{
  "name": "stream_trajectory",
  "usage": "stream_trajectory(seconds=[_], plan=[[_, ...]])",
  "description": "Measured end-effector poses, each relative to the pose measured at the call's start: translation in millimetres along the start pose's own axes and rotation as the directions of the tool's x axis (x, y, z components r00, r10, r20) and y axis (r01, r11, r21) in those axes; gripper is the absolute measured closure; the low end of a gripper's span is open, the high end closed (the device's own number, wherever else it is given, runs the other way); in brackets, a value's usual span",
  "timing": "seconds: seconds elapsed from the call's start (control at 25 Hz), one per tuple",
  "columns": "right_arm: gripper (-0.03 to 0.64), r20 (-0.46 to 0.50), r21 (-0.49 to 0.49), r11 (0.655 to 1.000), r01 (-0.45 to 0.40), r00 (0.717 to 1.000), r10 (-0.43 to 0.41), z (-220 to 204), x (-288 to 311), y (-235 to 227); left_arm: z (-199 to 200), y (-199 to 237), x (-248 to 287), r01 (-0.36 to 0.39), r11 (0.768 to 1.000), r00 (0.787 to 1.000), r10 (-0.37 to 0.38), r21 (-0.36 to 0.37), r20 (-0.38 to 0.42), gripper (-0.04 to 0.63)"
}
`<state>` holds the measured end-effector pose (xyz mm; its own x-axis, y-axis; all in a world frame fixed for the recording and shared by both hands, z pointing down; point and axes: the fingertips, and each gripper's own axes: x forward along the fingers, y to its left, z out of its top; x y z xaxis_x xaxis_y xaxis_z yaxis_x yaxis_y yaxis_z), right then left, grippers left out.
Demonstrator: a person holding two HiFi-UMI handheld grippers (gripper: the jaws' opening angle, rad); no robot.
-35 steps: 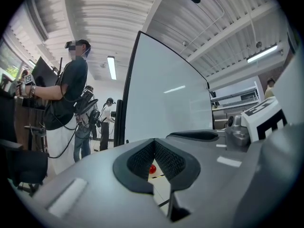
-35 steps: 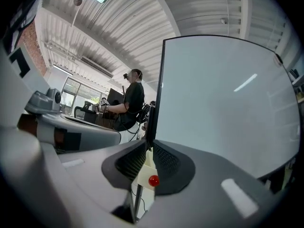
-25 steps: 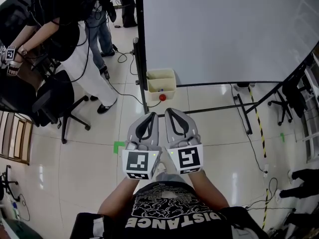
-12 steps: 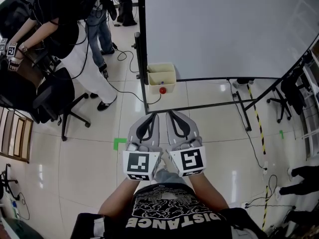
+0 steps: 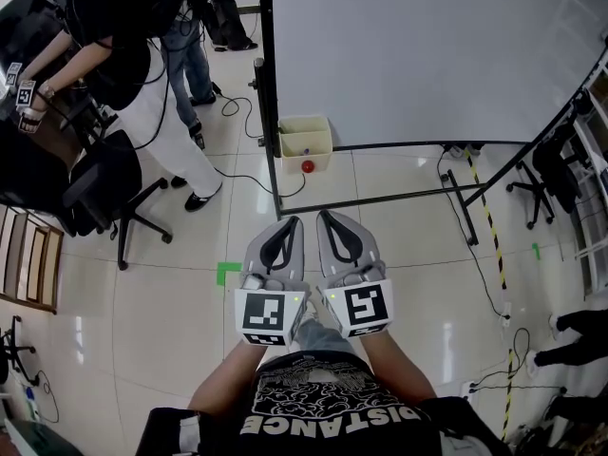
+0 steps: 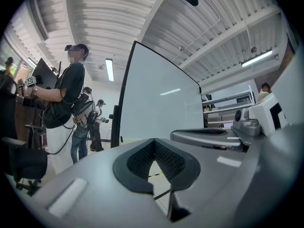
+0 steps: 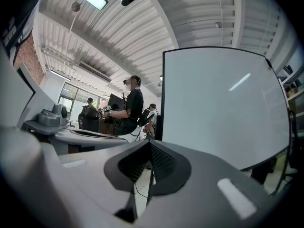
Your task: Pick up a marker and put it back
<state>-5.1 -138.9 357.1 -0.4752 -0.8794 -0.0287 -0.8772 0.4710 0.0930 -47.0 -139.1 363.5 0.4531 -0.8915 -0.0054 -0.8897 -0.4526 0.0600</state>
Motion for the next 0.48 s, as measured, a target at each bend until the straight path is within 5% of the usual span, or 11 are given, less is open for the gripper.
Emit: stream_trajectory(seconds=[0.48], plan=[[0.617,0.004,-0.009,1.000,-0.001,1.000,0.001,2,-9,9,3,-1,-13,-0.004,1.000,1.000,0.004,-0.002,-0.007,0.589]])
